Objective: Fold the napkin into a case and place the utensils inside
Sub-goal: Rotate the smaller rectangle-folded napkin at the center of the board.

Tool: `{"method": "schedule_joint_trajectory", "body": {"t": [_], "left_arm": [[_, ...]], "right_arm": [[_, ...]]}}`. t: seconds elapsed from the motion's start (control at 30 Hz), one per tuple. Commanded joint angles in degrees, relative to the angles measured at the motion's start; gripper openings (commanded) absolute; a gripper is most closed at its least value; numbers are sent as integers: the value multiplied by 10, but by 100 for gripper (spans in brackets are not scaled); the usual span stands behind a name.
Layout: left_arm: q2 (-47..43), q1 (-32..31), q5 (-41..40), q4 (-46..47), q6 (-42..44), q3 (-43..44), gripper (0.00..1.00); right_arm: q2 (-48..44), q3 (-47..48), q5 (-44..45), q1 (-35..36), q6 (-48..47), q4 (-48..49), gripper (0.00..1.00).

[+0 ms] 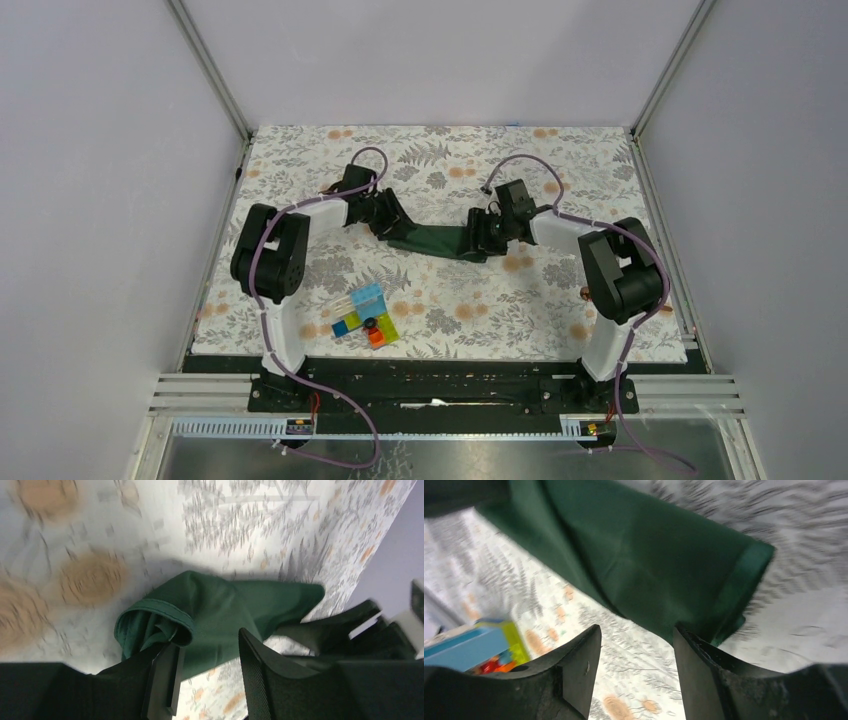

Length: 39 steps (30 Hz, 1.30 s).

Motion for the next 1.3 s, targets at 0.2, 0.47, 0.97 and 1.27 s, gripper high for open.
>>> {"method": "schedule_joint_trajectory", "body": {"t": [0.2,0.47,0.97,1.27], "left_arm": [[-116,-97,32,-38,-6,-90,53],[-174,-95,3,-150,118,9,71],[119,-51,-27,-330,253,248,73],[-24,-63,35,-202,185,21,68]], "right_arm": [[-1,145,185,-15,-81,-192,68],[-106,58,90,-15,-19,-180,73],[-51,-137,1,-15,333,242,75],[20,-46,5,-27,248,172,74]]}}
